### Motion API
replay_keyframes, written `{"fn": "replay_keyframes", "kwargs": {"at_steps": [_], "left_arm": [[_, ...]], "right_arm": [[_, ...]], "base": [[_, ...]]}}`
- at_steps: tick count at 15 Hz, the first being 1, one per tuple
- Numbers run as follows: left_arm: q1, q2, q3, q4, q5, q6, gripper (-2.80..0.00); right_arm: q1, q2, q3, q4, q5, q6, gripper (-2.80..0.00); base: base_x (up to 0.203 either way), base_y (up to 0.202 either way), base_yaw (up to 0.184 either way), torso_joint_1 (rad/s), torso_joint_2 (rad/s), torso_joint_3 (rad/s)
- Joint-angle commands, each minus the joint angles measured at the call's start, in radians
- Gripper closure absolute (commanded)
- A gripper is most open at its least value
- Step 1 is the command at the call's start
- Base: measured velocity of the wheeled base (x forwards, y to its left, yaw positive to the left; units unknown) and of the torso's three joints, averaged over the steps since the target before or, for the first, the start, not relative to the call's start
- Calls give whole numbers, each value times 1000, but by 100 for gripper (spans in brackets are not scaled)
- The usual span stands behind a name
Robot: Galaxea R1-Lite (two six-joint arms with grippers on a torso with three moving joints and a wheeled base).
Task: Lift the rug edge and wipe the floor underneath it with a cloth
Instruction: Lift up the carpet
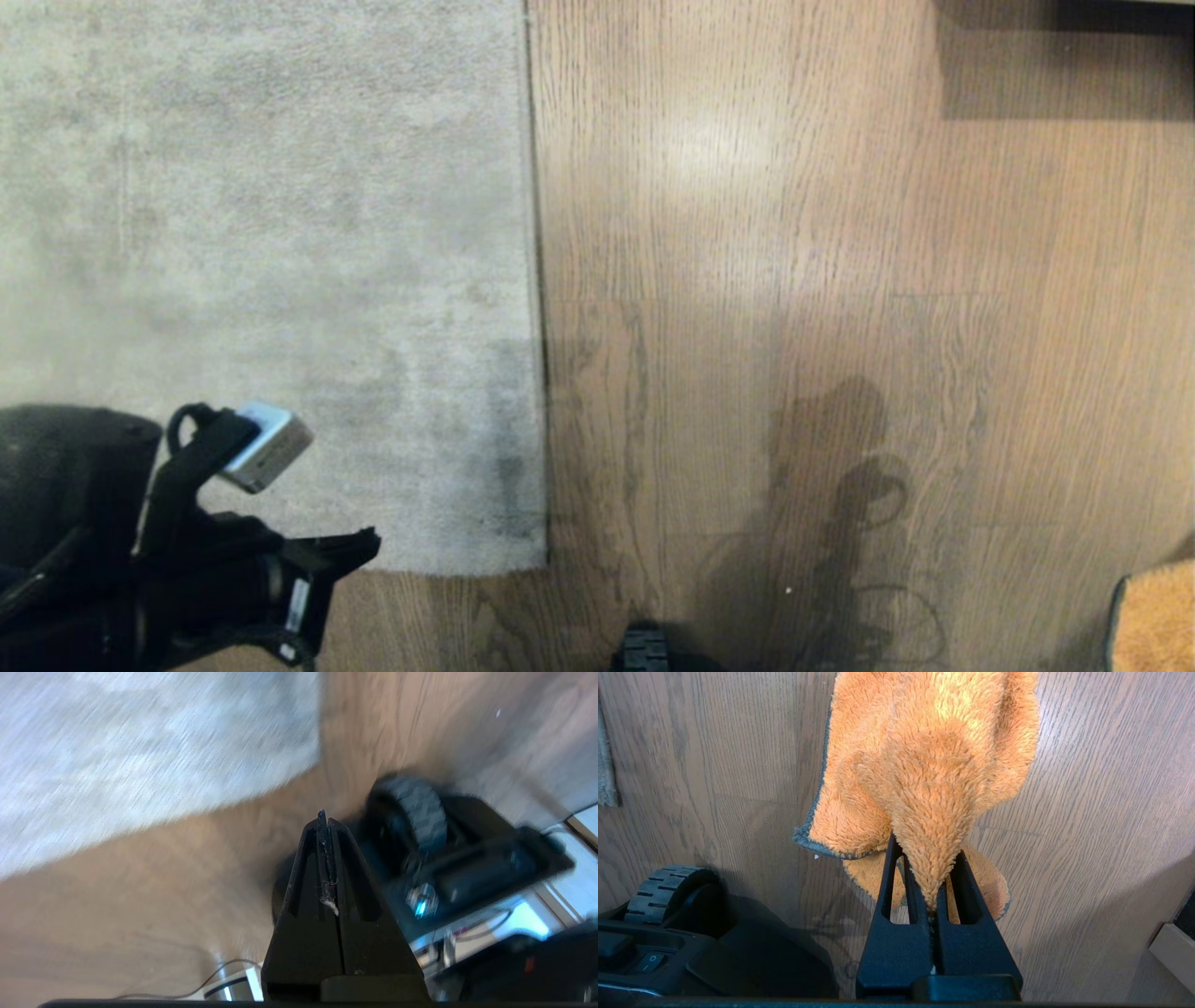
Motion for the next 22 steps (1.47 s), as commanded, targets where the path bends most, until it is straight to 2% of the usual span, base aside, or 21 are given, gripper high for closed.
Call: {"fn": "replay_keyframes", "kwargs": {"at_steps": [1,4,6,8,11,13,17,18,20,22], "left_arm": [[-113,216,-80,-32,91,-51,0],[-228,384,-226,-39,249,-144,0],[-268,466,-339,13,317,-184,0],[-288,539,-441,90,355,-205,0],[-316,633,-545,128,381,-233,0],[-337,692,-624,179,429,-255,0],[-357,776,-696,198,504,-259,0],[-363,793,-716,206,523,-259,-280],[-374,823,-778,259,561,-259,-280],[-384,843,-858,367,591,-259,-280]], "right_arm": [[0,1,0,0,1,-1,0],[0,1,0,0,1,-1,0],[0,1,0,0,1,-1,0],[0,1,0,0,1,-1,0],[0,1,0,0,1,-1,0],[0,1,0,0,1,-1,0],[0,1,0,0,1,-1,0],[0,1,0,0,1,-1,0],[0,1,0,0,1,-1,0],[0,1,0,0,1,-1,0]], "base": [[0,0,0,0,0,0],[0,0,0,0,0,0],[0,0,0,0,0,0],[0,0,0,0,0,0],[0,0,0,0,0,0],[0,0,0,0,0,0],[0,0,0,0,0,0],[0,0,0,0,0,0],[0,0,0,0,0,0],[0,0,0,0,0,0]]}}
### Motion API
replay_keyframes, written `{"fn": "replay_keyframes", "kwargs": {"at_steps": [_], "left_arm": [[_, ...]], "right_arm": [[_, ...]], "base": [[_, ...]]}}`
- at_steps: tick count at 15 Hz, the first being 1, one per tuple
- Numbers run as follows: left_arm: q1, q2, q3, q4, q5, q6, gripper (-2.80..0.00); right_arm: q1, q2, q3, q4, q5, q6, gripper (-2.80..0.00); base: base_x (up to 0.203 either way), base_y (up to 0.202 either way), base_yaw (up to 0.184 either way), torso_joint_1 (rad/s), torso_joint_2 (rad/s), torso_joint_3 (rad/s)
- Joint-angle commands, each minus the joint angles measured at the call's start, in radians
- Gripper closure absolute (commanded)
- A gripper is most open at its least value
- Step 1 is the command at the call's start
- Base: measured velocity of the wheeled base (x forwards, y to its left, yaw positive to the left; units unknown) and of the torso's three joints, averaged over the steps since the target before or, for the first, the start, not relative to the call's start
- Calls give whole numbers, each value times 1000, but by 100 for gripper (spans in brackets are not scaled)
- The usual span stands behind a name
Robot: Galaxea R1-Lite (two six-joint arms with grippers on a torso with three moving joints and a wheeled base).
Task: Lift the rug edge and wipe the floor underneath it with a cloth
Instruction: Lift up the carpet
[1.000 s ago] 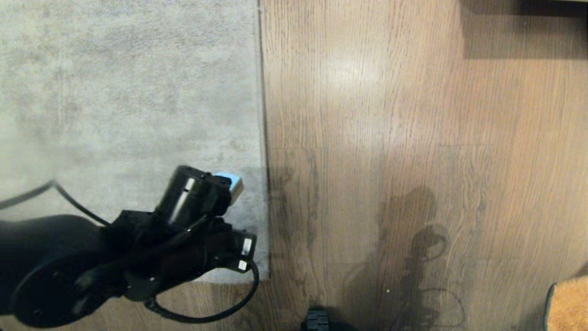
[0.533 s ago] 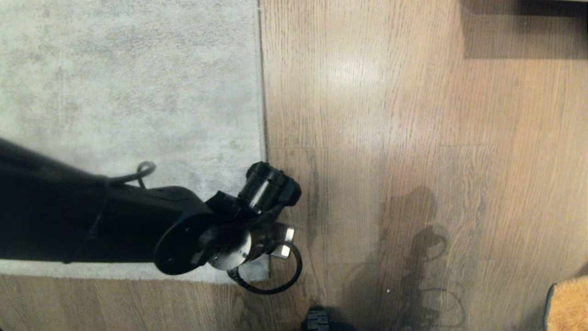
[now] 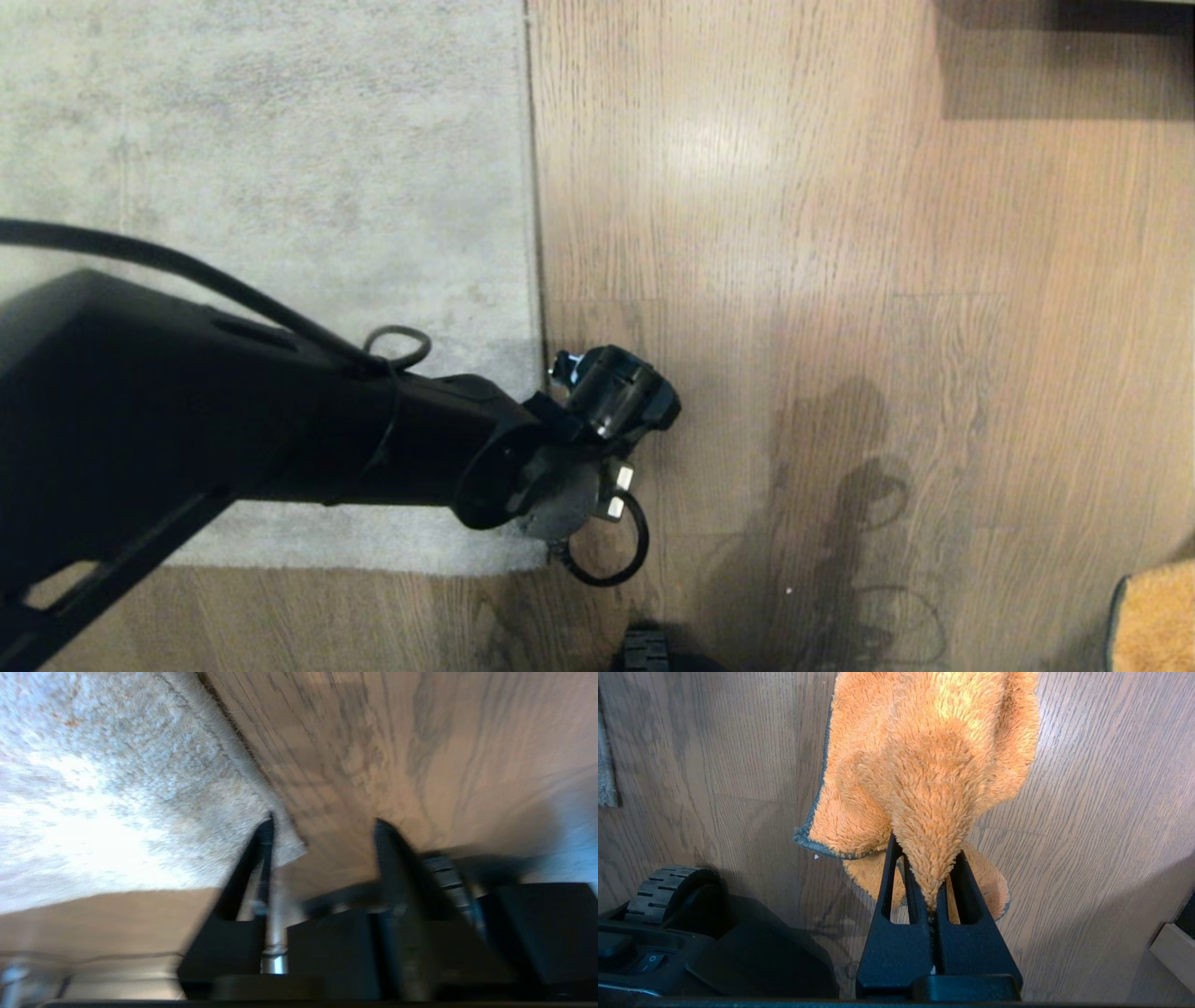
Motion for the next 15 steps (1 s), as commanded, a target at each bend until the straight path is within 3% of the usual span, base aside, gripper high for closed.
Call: {"fn": "replay_keyframes", "kwargs": {"at_steps": [1,4,9,11,15], "left_arm": [[-15,42,-88,110,35,-2,-280],[-31,67,-123,207,162,1,-280],[-31,66,-156,378,202,-1,-280],[-26,75,-152,386,206,-1,-280],[0,127,-180,374,279,-1,-280]], "right_arm": [[0,1,0,0,1,-1,0],[0,1,0,0,1,-1,0],[0,1,0,0,1,-1,0],[0,1,0,0,1,-1,0],[0,1,0,0,1,-1,0]], "base": [[0,0,0,0,0,0],[0,0,0,0,0,0],[0,0,0,0,0,0],[0,0,0,0,0,0],[0,0,0,0,0,0]]}}
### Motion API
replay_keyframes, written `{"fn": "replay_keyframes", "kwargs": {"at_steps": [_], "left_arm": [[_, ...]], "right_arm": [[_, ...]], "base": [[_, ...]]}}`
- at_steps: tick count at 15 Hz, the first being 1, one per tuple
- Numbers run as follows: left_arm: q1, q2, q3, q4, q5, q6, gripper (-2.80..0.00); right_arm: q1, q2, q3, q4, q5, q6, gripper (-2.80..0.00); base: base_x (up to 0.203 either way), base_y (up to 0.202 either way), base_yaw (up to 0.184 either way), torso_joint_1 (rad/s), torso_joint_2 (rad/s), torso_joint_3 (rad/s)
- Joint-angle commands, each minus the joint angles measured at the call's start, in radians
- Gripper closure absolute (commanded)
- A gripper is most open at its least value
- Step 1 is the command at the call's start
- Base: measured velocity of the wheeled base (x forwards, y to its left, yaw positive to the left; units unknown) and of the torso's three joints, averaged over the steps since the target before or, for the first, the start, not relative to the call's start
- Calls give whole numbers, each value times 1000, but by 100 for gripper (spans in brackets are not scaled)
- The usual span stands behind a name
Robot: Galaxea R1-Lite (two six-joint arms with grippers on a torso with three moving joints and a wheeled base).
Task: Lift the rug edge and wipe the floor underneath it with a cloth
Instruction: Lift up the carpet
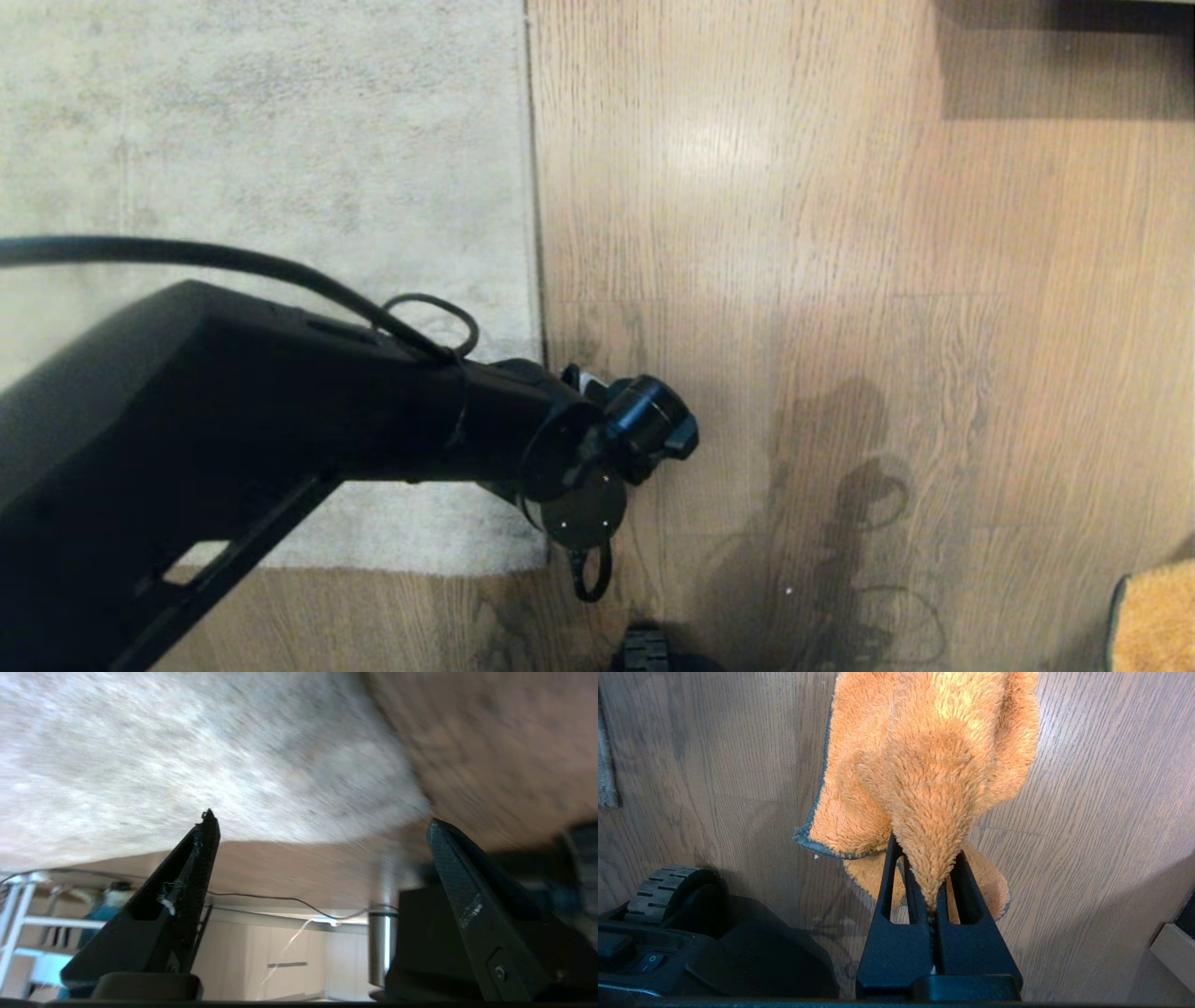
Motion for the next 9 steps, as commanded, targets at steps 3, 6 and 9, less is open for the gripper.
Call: {"fn": "replay_keyframes", "kwargs": {"at_steps": [3,6,9], "left_arm": [[25,60,-40,-5,32,-5,-280],[41,88,-58,-10,76,-2,-280],[56,106,-72,-12,138,13,-280]], "right_arm": [[0,1,0,0,0,-1,0],[0,1,0,0,0,-1,0],[0,1,0,0,0,-1,0]], "base": [[0,0,0,0,0,0],[0,0,0,0,0,0],[0,0,0,0,0,0]]}}
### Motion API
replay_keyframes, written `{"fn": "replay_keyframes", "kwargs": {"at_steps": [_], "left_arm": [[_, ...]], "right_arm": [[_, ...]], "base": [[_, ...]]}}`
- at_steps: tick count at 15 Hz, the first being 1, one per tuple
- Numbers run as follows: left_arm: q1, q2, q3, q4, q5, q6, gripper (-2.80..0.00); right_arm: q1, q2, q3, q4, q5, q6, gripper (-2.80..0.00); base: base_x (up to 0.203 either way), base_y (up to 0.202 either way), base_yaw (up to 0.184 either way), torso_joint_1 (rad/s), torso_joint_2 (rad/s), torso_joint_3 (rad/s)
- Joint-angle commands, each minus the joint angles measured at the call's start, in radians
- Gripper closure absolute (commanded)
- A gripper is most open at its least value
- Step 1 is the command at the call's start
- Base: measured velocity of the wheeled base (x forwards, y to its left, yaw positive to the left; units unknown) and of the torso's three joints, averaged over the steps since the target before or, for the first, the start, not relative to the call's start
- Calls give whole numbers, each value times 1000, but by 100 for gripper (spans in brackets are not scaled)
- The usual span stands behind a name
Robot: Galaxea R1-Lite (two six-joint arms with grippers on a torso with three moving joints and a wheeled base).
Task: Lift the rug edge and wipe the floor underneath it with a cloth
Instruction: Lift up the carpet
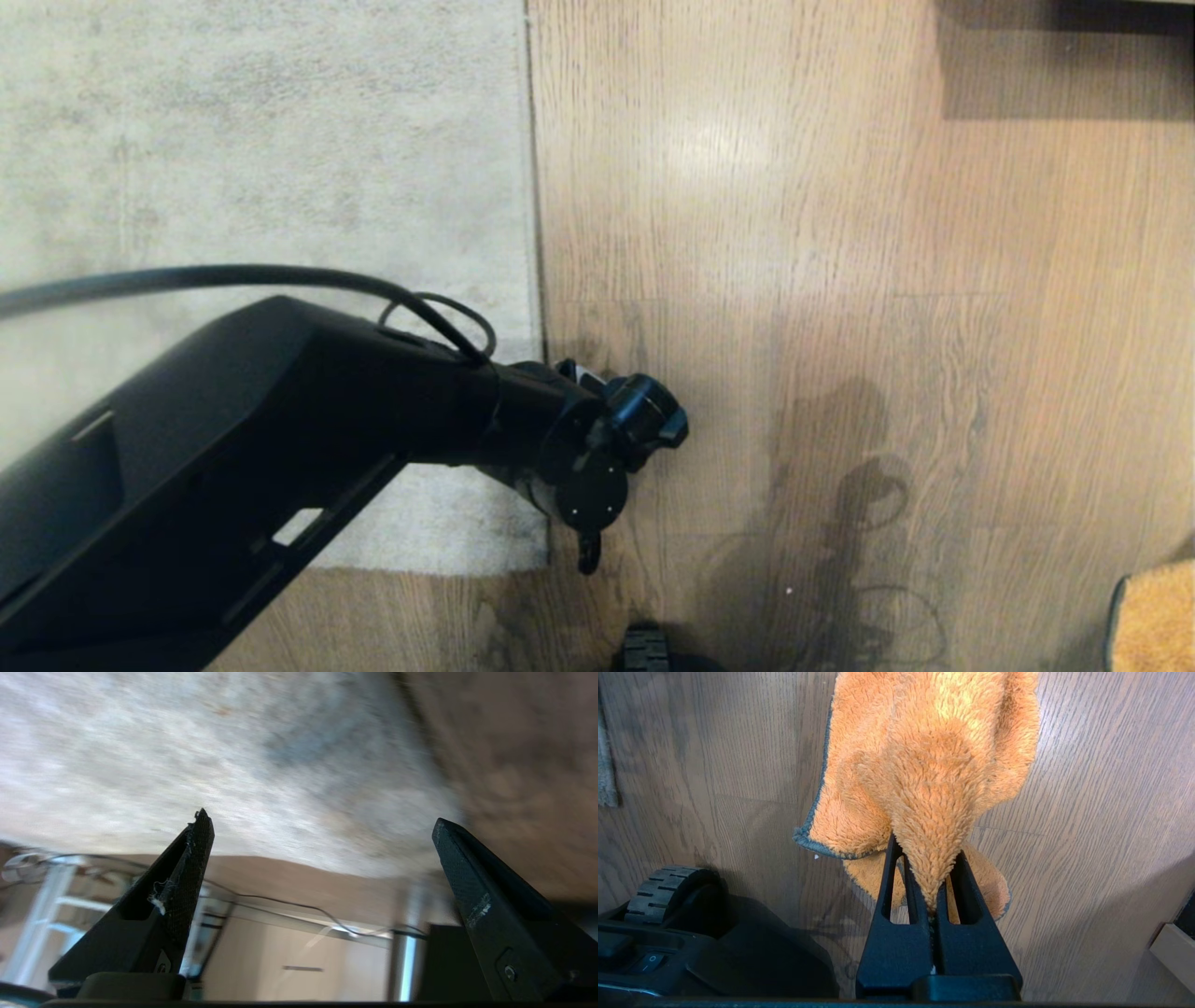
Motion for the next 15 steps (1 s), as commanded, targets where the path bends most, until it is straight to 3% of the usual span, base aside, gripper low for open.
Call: {"fn": "replay_keyframes", "kwargs": {"at_steps": [1,10,15], "left_arm": [[16,31,-19,-5,44,11,-280],[25,102,-144,-40,86,16,-280],[40,110,-156,-39,111,29,-280]], "right_arm": [[0,1,0,0,1,-1,0],[0,1,0,0,1,-1,0],[0,1,0,0,1,-1,0]], "base": [[0,0,0,0,0,0],[0,0,0,0,0,0],[0,0,0,0,0,0]]}}
